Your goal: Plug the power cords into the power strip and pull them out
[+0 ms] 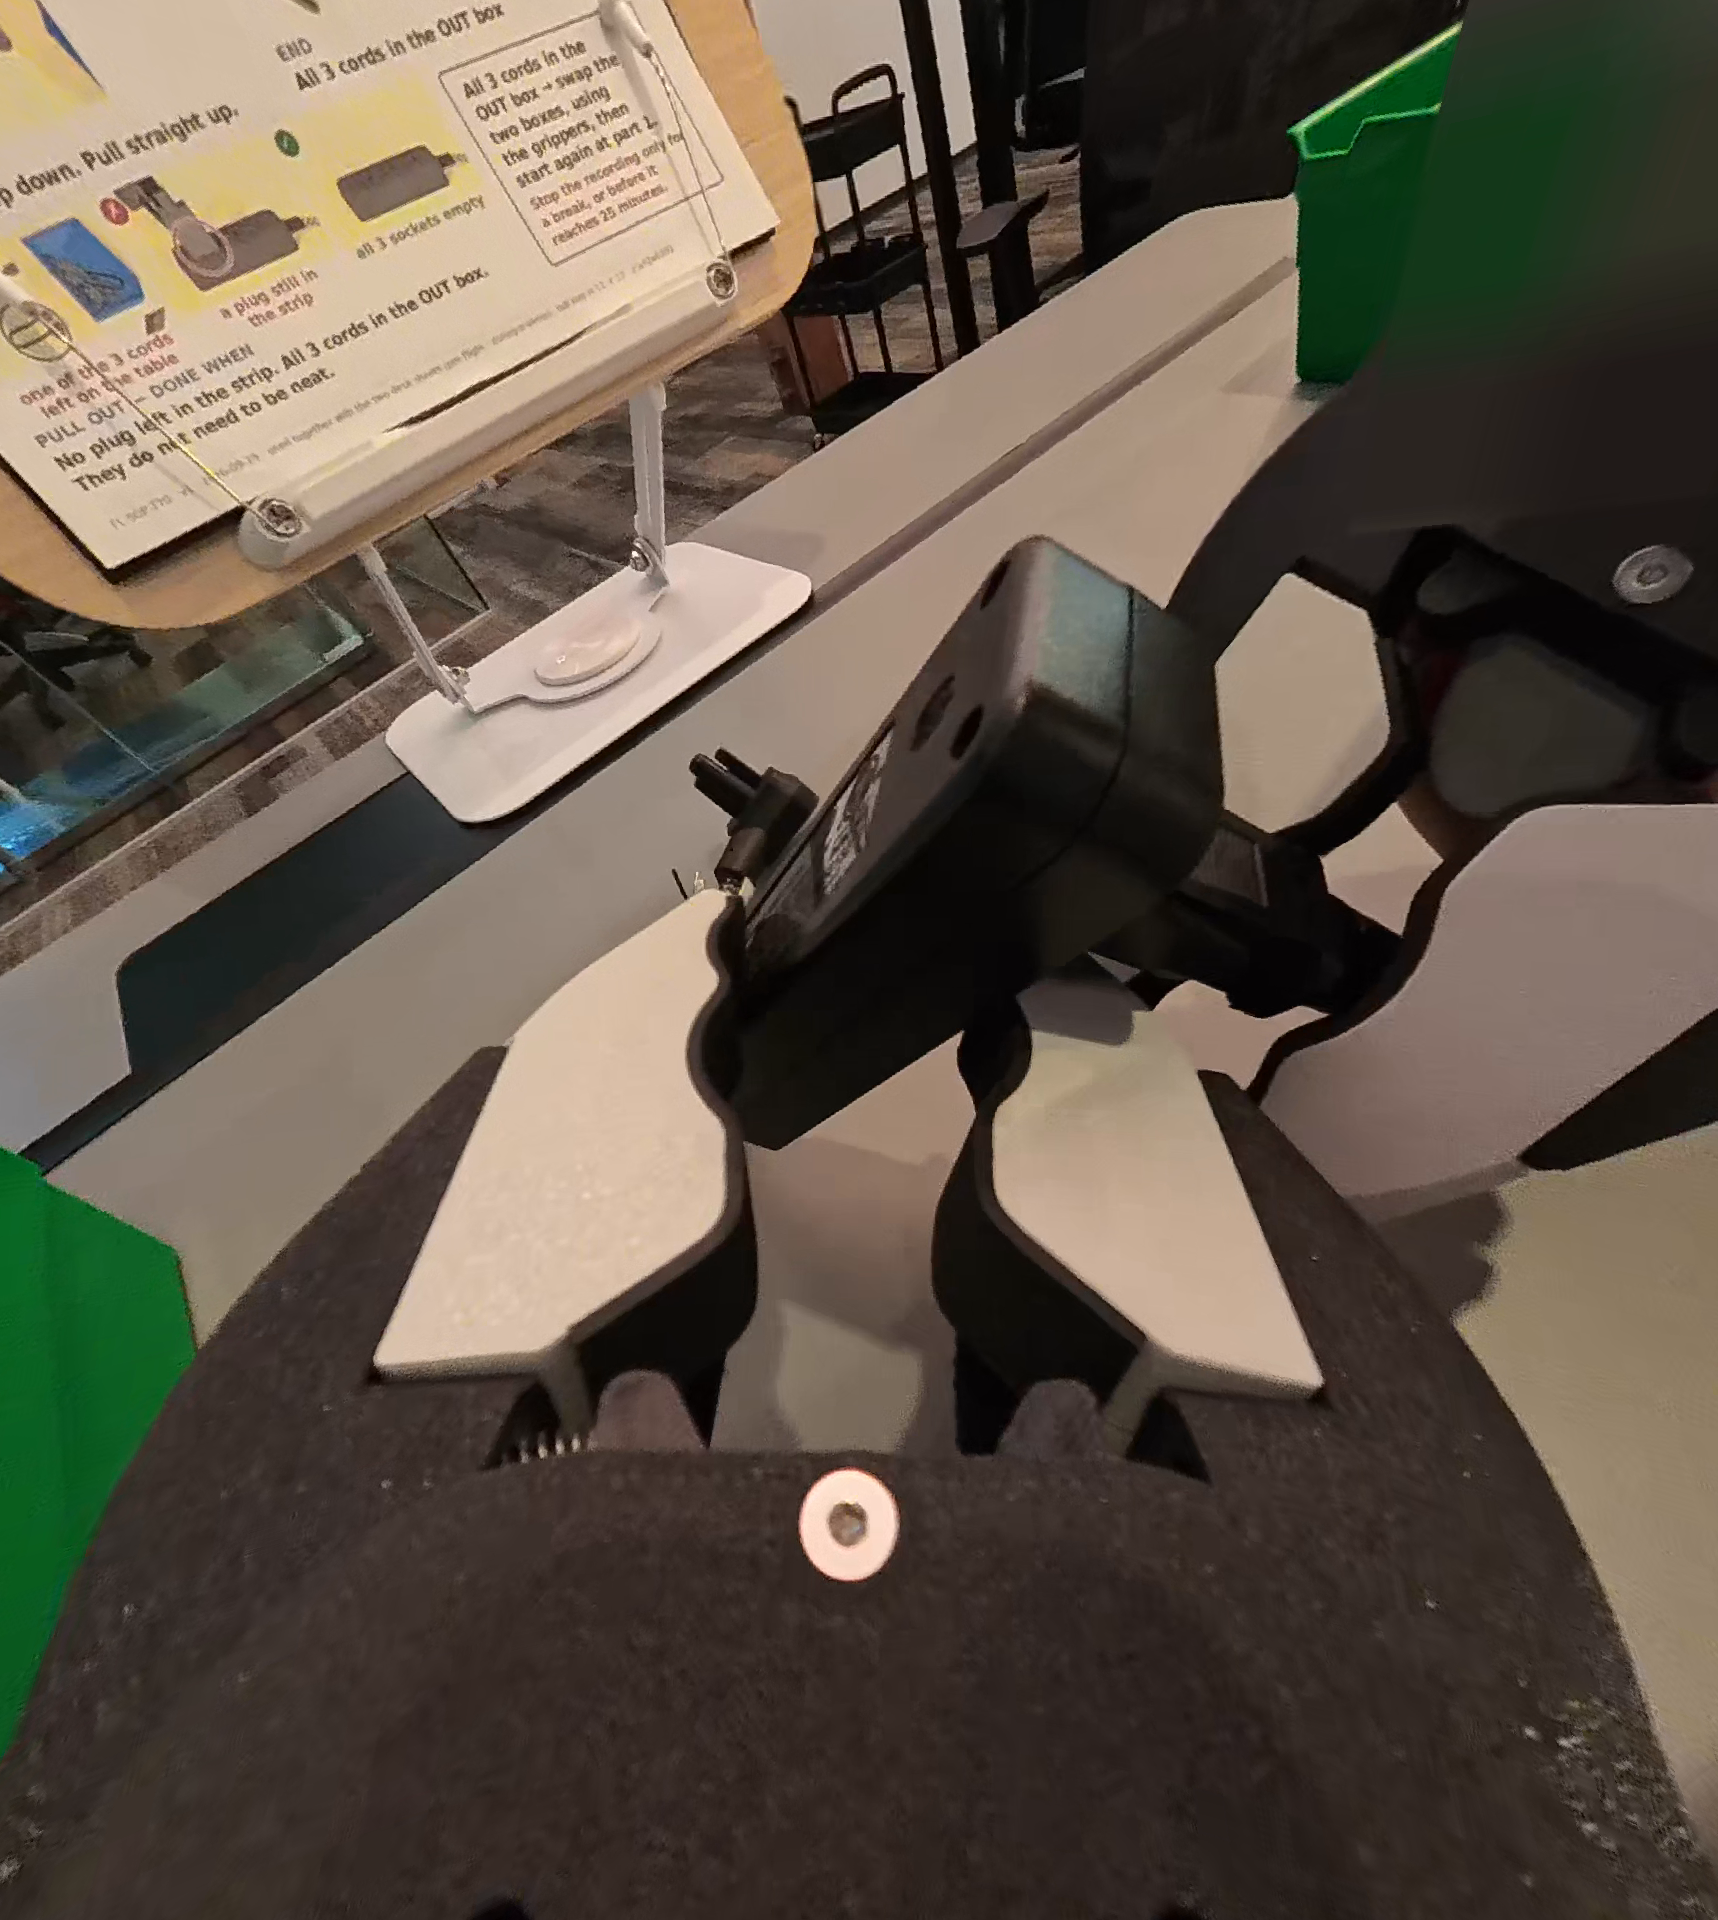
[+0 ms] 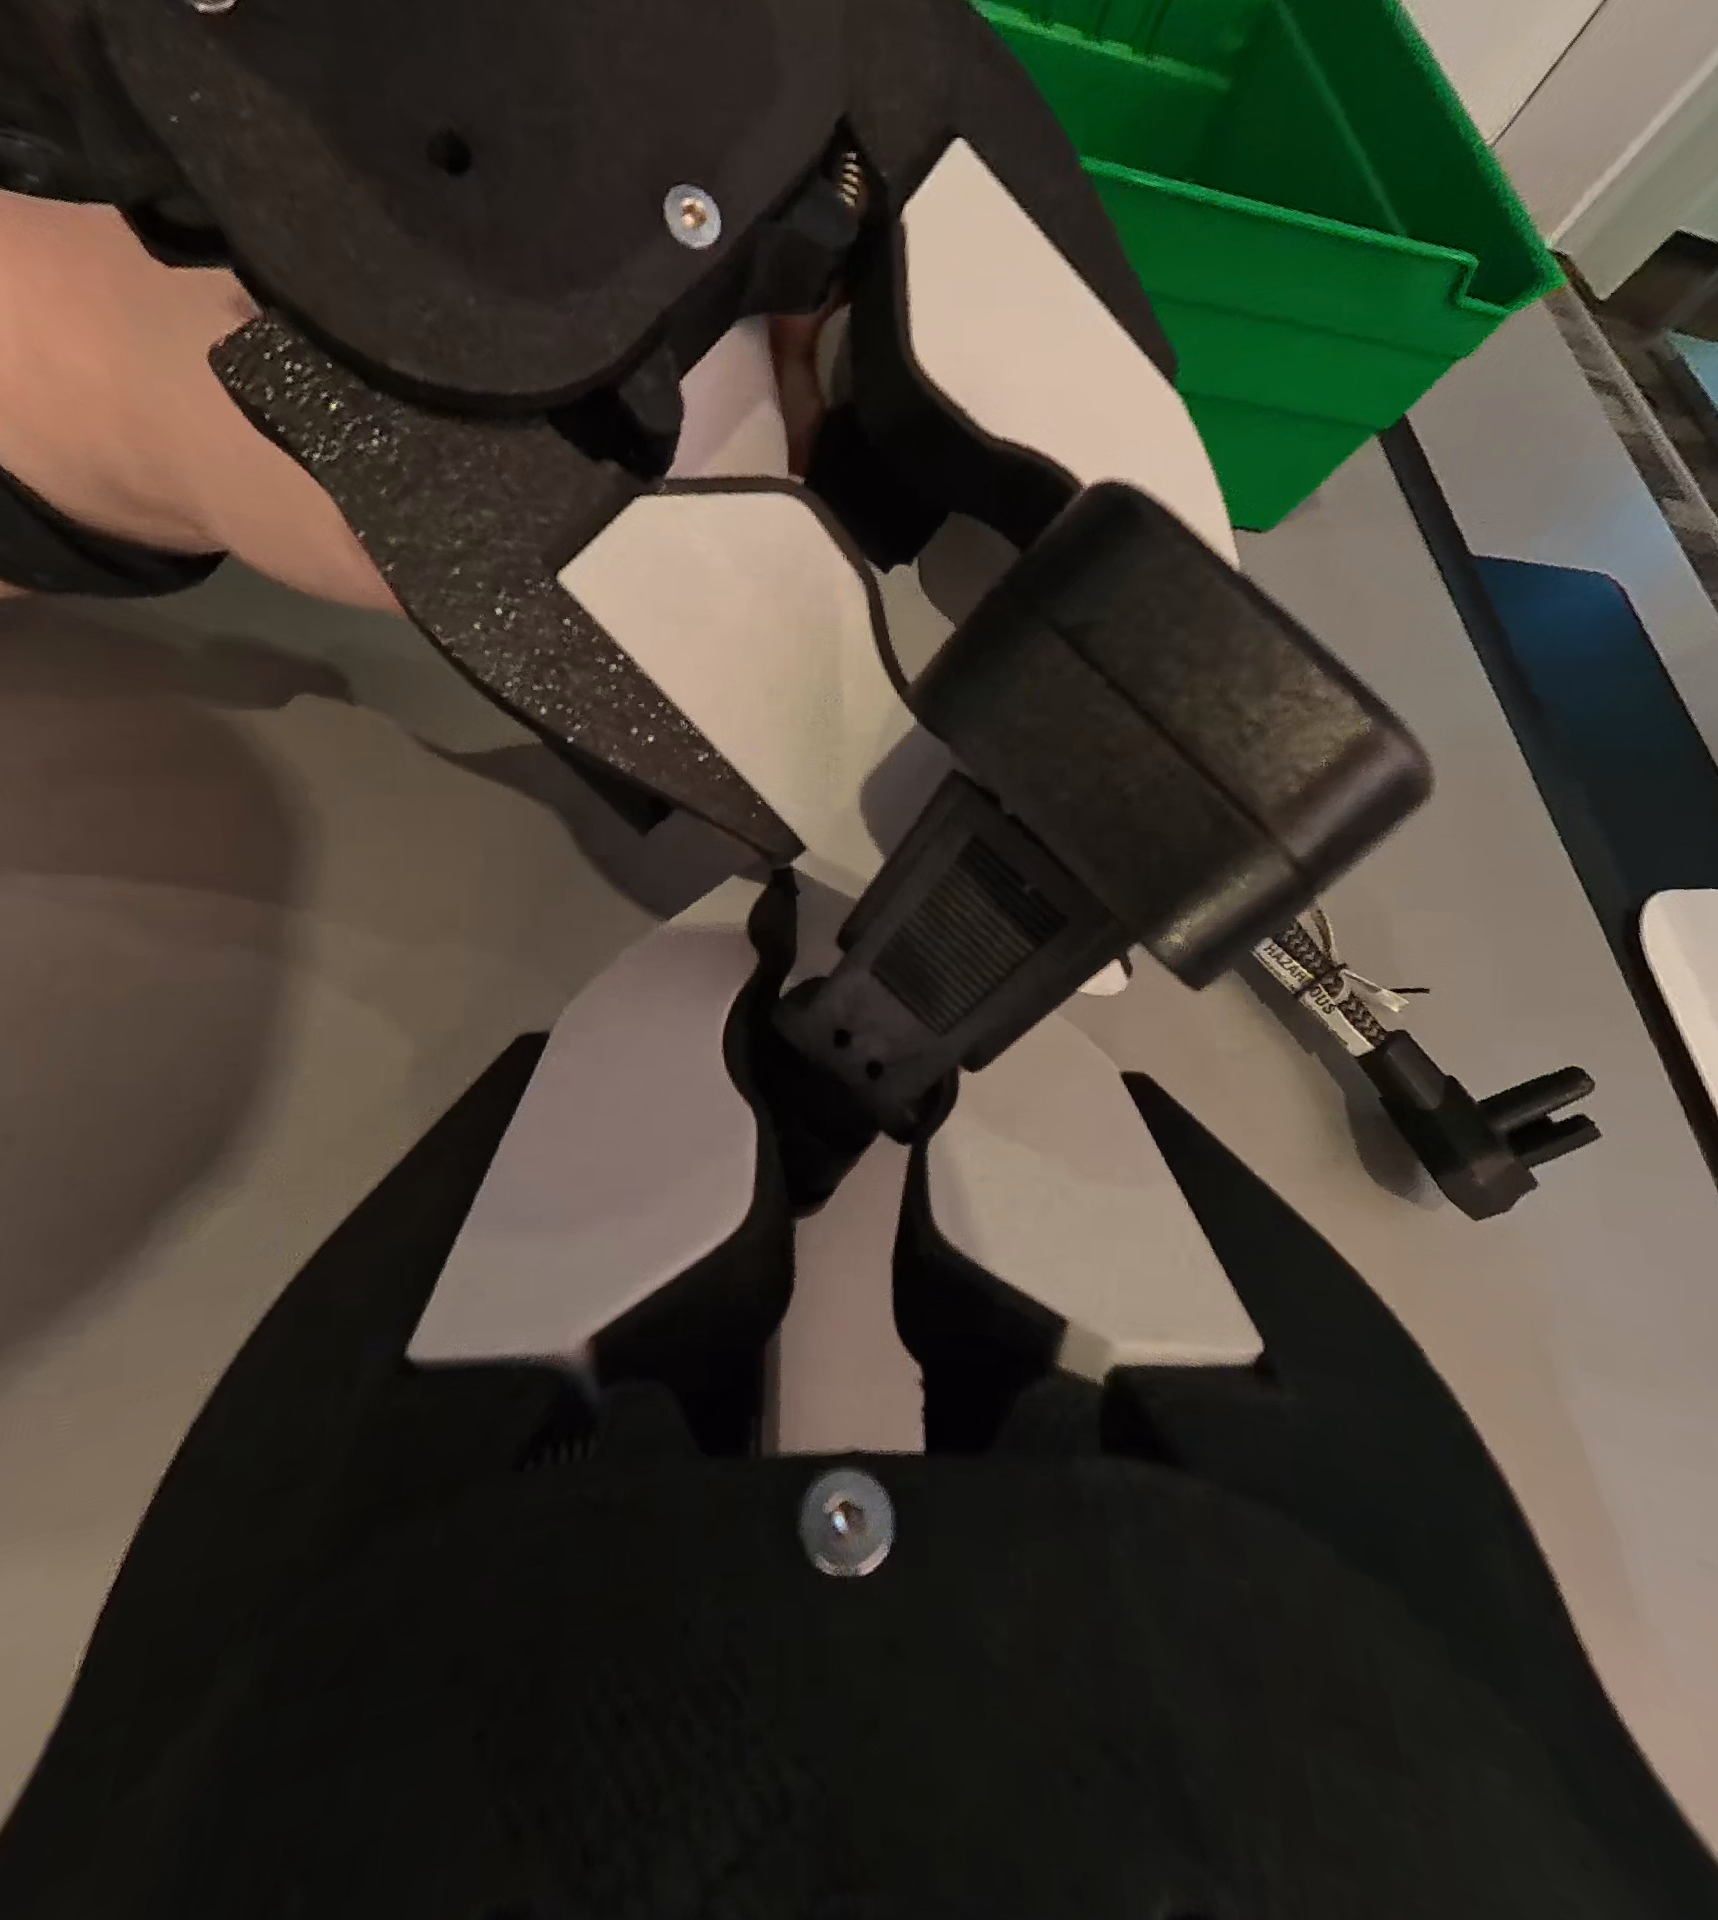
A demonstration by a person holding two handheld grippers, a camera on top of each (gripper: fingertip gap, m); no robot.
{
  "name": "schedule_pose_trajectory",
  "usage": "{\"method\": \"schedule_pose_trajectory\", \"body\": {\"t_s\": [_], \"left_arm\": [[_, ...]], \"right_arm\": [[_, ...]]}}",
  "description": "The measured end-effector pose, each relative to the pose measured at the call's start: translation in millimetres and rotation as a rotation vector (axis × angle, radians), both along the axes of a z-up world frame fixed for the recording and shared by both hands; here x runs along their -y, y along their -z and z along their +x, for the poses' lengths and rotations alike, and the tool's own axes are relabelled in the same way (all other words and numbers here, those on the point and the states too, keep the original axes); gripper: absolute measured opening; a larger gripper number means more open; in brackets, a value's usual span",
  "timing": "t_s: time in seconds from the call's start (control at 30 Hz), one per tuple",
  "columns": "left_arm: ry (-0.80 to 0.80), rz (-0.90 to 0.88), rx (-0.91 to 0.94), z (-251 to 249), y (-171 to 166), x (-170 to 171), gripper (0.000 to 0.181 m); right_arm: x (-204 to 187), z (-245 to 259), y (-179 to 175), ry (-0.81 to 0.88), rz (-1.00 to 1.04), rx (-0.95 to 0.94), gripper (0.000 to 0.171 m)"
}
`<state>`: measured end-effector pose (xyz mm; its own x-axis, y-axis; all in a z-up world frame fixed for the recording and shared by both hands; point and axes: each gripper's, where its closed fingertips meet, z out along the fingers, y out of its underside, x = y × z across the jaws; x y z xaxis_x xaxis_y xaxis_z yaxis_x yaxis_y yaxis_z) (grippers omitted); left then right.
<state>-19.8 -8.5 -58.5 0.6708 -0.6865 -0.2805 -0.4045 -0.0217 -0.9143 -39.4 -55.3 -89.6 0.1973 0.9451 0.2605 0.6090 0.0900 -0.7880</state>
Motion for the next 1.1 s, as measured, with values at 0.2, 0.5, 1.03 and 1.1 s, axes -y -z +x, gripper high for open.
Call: {"method": "schedule_pose_trajectory", "body": {"t_s": [0.2,0.5,1.03,1.1], "left_arm": [[-0.06,-0.037,0.024,-10,2,-6,0.04],[-0.046,0.086,-0.073,-14,-7,-7,0.038],[-0.113,0.177,-0.134,-12,-9,-8,0.035],[-0.111,0.18,-0.135,-13,-10,-7,0.034]], "right_arm": [[-8,-9,0,0.134,-0.059,-0.05,0.02],[-10,-15,-5,0.185,-0.099,-0.127,0.019],[-13,-4,-1,0.194,-0.087,-0.017,0.02],[-17,-4,-5,0.201,-0.085,-0.058,0.032]]}}
